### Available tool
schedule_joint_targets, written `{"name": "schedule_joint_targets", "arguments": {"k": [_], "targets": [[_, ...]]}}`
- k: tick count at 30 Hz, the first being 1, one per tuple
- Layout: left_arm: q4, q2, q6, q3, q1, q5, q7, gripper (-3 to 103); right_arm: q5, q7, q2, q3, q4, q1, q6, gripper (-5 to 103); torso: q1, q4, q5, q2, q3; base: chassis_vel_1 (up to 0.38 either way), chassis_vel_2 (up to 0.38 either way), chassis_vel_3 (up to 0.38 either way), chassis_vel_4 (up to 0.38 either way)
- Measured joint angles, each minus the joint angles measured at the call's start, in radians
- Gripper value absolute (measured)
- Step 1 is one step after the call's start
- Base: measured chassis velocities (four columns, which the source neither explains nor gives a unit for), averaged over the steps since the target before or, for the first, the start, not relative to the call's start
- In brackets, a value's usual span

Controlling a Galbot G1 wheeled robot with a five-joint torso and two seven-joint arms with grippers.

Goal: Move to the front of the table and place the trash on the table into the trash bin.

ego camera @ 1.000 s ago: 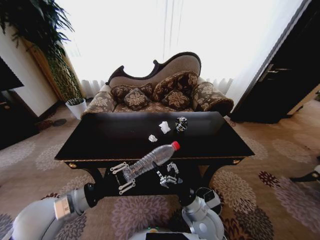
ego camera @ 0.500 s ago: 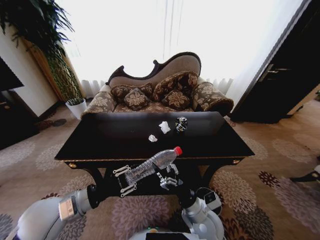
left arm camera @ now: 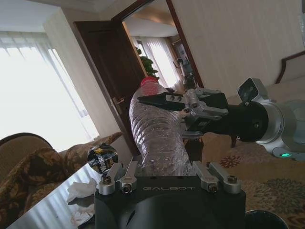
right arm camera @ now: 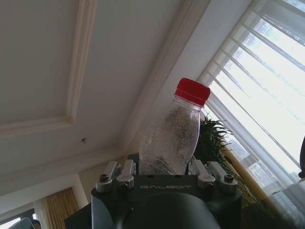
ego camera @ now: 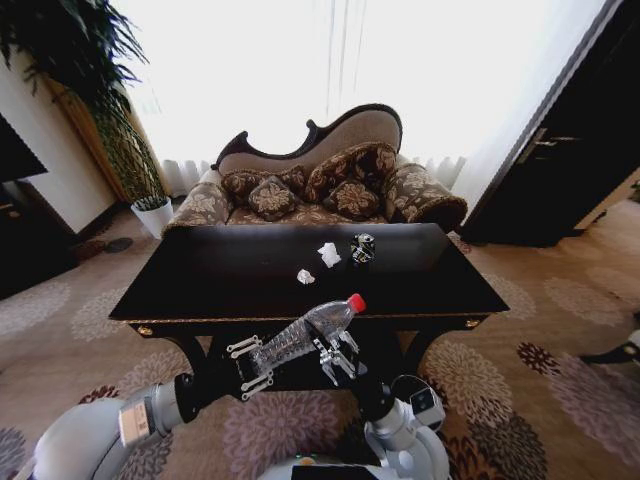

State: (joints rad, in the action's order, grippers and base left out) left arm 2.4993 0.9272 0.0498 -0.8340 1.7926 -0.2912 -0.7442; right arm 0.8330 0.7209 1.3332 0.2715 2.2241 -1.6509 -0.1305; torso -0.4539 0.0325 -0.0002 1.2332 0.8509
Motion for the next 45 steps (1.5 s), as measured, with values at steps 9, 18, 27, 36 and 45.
{"name": "schedule_joint_targets", "arguments": {"k": [9, 18, 27, 36, 45], "targets": [[0.001, 0.019, -0.015, -0.022, 0.04, 0.006, -0.025, 65, -0.011, 0.02, -0.002, -0.005, -0.015, 0.005, -0.006, 27, 0.0, -0.0001, 0.0, 0.0, 0.0, 0.0, 0.0, 0.0, 0.0], [0.001, 0.065, 0.008, -0.065, 0.079, -0.021, -0.067, 98, -0.025, 0.021, -0.004, 0.008, -0.063, 0.022, -0.026, 25, 0.0, 0.0, 0.0, 0.0, 0.0, 0.0, 0.0, 0.0, 0.0], [0.001, 0.123, -0.001, -0.072, 0.044, -0.154, -0.039, 100, -0.092, 0.102, -0.009, 0.087, -0.131, 0.037, -0.086, 21, 0.0, 0.0, 0.0, 0.0, 0.0, 0.0, 0.0, 0.0, 0.0], [0.001, 0.178, -0.046, -0.16, -0.005, -0.335, 0.003, 100, -0.061, 0.335, -0.013, 0.11, -0.171, 0.032, -0.145, 16, 0.0, 0.0, 0.0, 0.0, 0.0, 0.0, 0.0, 0.0, 0.0], [0.001, 0.223, -0.117, -0.259, -0.064, -0.539, 0.106, 100, -0.174, 0.42, -0.013, 0.094, -0.241, 0.04, -0.204, 14, 0.0, 0.0001, -0.0001, 0.0, 0.0, 0.0, 0.0, 0.0, 0.0]]}}
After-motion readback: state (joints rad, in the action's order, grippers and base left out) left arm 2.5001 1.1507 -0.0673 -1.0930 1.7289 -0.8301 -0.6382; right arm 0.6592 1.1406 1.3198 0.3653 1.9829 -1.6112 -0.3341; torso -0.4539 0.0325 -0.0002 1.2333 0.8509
